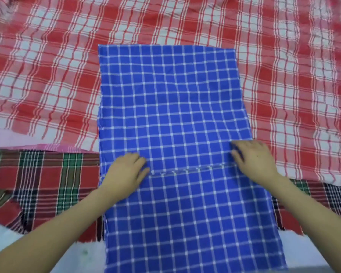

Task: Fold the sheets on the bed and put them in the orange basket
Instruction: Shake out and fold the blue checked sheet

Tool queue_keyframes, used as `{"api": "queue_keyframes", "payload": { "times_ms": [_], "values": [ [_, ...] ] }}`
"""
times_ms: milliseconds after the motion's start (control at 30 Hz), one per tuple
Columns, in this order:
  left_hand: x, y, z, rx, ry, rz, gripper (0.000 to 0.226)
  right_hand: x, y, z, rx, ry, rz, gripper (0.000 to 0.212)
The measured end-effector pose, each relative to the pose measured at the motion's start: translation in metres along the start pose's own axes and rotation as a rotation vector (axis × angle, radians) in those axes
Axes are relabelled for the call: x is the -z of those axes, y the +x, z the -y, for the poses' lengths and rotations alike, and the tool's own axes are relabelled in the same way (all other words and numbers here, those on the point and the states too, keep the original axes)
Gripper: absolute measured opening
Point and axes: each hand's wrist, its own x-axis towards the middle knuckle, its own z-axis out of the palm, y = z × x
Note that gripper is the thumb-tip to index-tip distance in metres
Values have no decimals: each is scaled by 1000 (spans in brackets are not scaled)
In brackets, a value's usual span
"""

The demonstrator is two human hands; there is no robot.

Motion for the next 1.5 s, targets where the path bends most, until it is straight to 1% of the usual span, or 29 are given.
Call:
{"api": "queue_keyframes", "payload": {
  "times_ms": [33,67,100,133,167,233,267,333,367,433,500,533,633,700,800,867,933,1033,1100,1133,1233,1433,1500],
  "values": [
    [-2,-18,-10,62,-66,162,46,-6,-14,1,21,-40,65,52],
    [-7,-32,-14,154,-85,297,53,-8,-22,2,6,-84,151,55],
    [-12,-44,-14,222,-54,373,58,-10,-30,0,-35,-126,238,61],
    [-10,-51,-14,288,-36,402,58,-10,-34,-2,-79,-144,303,64],
    [-6,-56,-12,324,-11,421,52,-7,-37,-2,-111,-150,311,61],
    [10,-56,-4,369,-11,460,26,6,-39,-4,-131,-182,320,44],
    [20,-56,0,397,-79,467,24,15,-39,-6,-138,-197,339,41],
    [47,-57,5,468,-267,478,33,42,-45,-6,-150,-171,334,40],
    [65,-55,7,522,-397,434,32,60,-46,-8,-172,-123,290,36],
    [107,-49,7,610,-632,270,21,101,-44,-12,-250,69,166,22],
    [146,-32,11,662,-790,82,9,141,-31,-18,-290,190,72,9],
    [158,-22,17,670,-830,5,10,154,-21,-22,-289,197,19,6],
    [189,22,39,655,-898,-193,13,180,34,-22,-293,158,-161,11],
    [198,56,54,671,-962,-288,14,187,77,-20,-342,153,-246,14],
    [201,103,79,710,-1210,-353,19,190,130,-17,-409,112,-321,16],
    [195,127,96,744,-1290,-351,22,190,158,-13,-413,76,-324,21],
    [188,143,110,797,-1328,-392,24,186,182,-10,-414,46,-293,24],
    [177,170,131,878,-1353,-548,26,174,225,-14,-400,2,-276,25],
    [170,187,145,895,-1320,-642,28,166,252,-14,-389,-10,-273,24],
    [166,196,152,903,-1299,-662,28,161,264,-15,-388,-16,-264,23],
    [148,228,175,945,-1256,-627,27,142,305,-17,-400,-52,-204,23],
    [102,255,212,1032,-1229,-600,26,97,341,-24,-442,-124,-94,26],
    [89,256,220,1029,-1211,-605,24,85,342,-27,-443,-124,-120,23]
  ]
}}
